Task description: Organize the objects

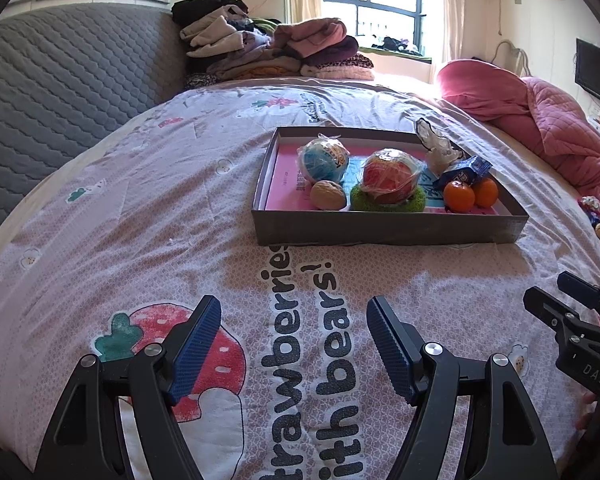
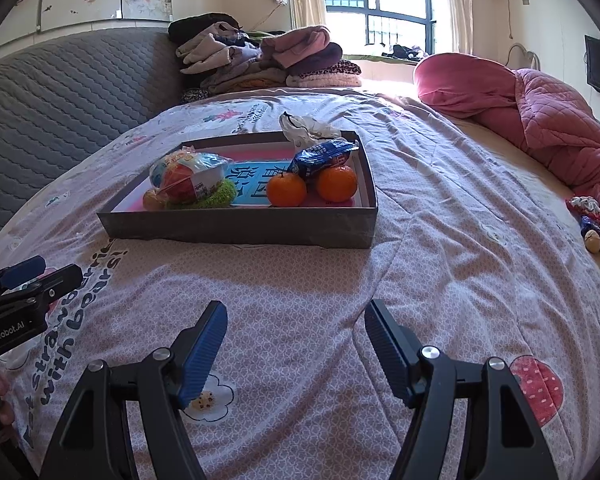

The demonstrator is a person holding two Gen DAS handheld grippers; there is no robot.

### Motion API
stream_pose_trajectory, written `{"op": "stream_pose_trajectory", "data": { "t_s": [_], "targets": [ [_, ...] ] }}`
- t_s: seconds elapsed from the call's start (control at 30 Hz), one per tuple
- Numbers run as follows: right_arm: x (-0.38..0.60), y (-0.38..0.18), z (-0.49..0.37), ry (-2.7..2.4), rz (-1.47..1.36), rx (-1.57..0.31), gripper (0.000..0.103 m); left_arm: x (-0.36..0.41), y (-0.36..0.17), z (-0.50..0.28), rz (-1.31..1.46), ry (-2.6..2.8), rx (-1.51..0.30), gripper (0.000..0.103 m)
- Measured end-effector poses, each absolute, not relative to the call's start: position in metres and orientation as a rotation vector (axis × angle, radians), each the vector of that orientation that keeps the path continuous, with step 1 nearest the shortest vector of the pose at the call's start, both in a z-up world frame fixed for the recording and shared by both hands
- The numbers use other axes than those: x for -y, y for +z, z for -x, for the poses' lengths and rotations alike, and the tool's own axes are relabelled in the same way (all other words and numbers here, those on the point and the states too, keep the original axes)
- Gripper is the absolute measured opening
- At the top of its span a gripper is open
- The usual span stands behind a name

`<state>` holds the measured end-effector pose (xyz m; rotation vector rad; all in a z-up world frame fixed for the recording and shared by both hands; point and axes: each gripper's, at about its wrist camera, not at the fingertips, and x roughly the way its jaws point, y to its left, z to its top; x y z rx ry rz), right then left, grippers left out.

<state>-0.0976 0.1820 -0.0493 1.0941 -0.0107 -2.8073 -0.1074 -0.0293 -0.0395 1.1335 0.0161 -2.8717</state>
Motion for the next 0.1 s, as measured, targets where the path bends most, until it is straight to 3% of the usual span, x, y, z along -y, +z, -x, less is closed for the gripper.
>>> {"op": "stream_pose_trajectory", "data": {
  "t_s": [0.1],
  "targets": [
    [-0.1816,-0.0493,0.0980,-2.804,-1.095,0.009,0.071,0.0288,-0.0396,0.1076,-1.137,-2.874,-0.015,0.076]
  ]
}}
